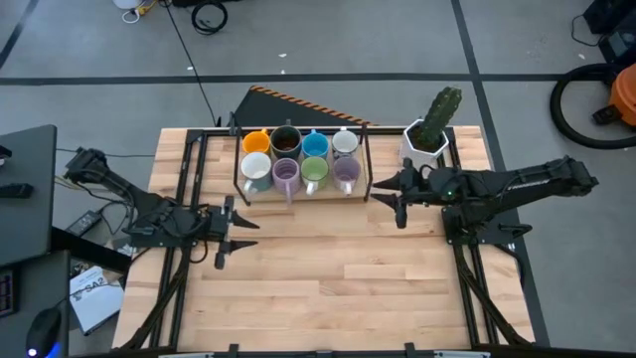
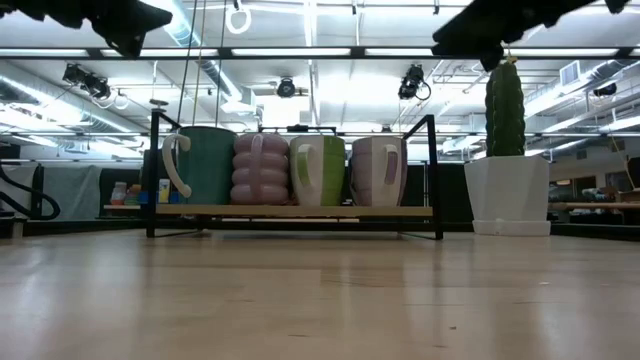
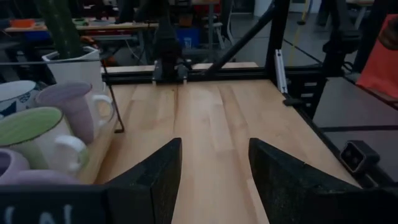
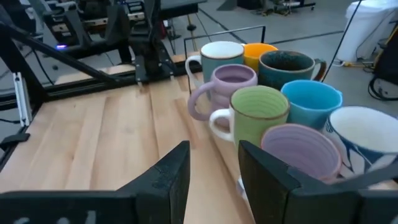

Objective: Place coffee mugs
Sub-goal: Return to Home Position

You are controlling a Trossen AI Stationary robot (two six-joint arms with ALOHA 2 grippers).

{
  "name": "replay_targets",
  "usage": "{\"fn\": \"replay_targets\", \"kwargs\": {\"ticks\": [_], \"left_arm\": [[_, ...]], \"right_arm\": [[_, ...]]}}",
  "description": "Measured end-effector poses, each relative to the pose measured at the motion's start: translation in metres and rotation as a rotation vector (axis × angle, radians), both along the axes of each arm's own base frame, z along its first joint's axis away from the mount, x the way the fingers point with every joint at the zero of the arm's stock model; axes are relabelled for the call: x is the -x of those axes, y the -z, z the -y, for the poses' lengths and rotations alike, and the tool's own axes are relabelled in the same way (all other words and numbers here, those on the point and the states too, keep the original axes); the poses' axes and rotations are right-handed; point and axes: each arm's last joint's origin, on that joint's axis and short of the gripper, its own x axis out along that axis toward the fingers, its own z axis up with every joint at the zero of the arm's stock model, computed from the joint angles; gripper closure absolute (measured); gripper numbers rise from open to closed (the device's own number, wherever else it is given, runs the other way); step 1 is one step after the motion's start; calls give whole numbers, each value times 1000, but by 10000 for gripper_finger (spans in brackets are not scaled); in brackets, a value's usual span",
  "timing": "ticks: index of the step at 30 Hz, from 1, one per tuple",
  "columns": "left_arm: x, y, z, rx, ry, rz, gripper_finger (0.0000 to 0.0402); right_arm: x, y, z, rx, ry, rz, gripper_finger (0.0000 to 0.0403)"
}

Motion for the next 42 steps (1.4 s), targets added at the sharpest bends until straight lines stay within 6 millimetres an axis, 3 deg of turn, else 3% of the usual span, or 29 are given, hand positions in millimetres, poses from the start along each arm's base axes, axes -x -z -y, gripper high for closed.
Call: {"fn": "replay_targets", "kwargs": {"ticks": [15,25,42], "left_arm": [[16,36,-20,21,-69,84,210],[22,48,-43,55,-166,136,210],[19,57,-58,73,-175,78,210]], "right_arm": [[24,46,2,-62,1,96,261],[34,72,3,-75,1,181,261],[50,123,5,-164,46,315,261]]}}
